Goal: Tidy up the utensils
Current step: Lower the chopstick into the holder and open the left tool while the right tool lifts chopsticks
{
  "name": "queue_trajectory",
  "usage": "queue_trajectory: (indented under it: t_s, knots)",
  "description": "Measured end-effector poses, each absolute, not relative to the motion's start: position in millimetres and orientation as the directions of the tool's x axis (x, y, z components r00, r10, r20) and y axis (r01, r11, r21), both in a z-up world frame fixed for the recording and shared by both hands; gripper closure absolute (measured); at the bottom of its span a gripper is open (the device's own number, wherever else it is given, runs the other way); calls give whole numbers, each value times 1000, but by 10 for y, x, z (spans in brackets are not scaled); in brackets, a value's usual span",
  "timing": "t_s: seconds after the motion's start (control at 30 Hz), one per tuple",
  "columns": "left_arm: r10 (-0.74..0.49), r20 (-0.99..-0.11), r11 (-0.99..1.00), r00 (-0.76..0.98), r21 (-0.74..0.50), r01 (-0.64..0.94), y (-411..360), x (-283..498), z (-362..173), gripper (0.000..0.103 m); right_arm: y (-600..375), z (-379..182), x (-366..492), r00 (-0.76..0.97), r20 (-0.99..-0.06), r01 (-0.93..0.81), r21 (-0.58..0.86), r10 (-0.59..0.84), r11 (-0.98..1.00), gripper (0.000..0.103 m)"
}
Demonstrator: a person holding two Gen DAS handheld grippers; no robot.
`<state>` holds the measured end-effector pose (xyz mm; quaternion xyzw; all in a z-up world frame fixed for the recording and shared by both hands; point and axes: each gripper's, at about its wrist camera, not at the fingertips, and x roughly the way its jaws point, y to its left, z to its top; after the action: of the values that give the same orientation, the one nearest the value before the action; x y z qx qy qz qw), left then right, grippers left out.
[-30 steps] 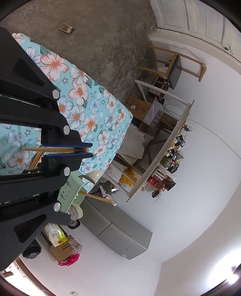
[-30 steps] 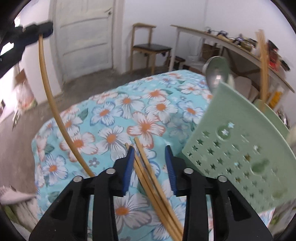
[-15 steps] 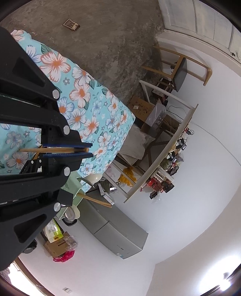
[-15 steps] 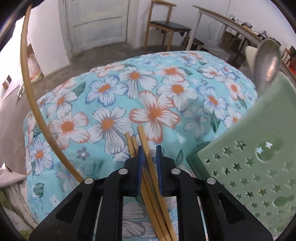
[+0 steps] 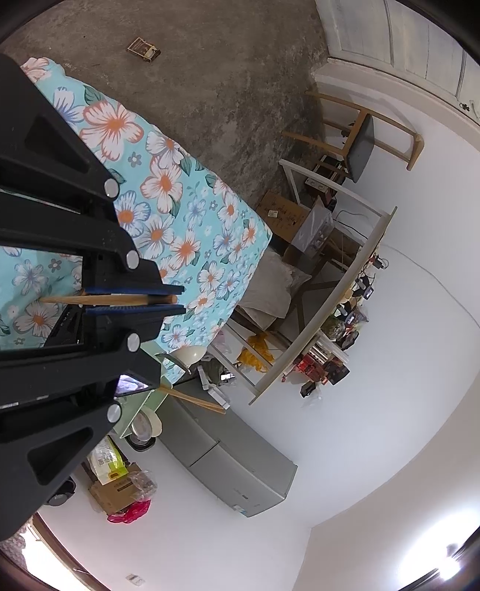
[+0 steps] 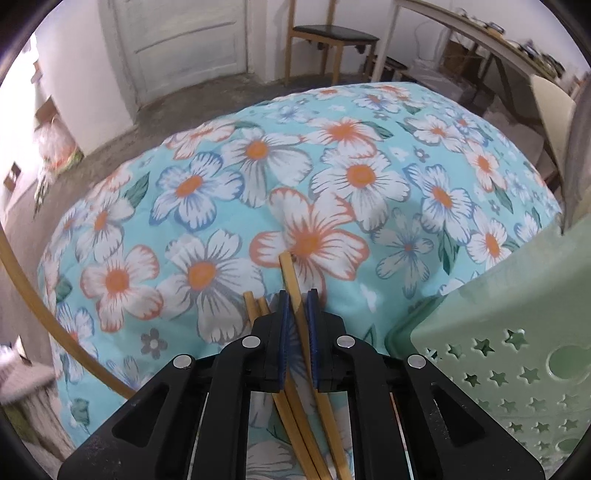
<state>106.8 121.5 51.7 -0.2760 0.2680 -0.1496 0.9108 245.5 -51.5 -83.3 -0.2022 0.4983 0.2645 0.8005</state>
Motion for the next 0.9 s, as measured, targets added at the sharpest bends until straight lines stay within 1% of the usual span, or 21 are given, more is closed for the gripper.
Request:
queue_trajectory:
  t_s: [0.2, 0.43, 0.6, 0.8, 0.9]
  knots:
    - [-420, -402, 813, 814, -565, 140, 1119, 1059, 567, 99, -659, -504, 2384, 445, -858, -583, -58, 258, 811, 97]
    - [-420, -391, 834, 819, -523, 178, 963, 1030, 670, 99, -1127, 271, 1986, 613, -717, -477, -2, 331, 879, 98]
    - [-432, -375, 845, 820, -487, 223, 842, 992, 796, 99, -1567, 704, 1646, 721, -602, -381, 67, 342, 922, 98]
    - [-480, -331, 839, 812, -445, 315, 648, 995, 1090, 99, -1962, 969, 1266, 800, -494, -300, 161, 339, 940, 99]
    - [-513, -296, 827, 806, -424, 370, 528, 1022, 1290, 99, -2108, 998, 1169, 824, -462, -266, 196, 328, 944, 99]
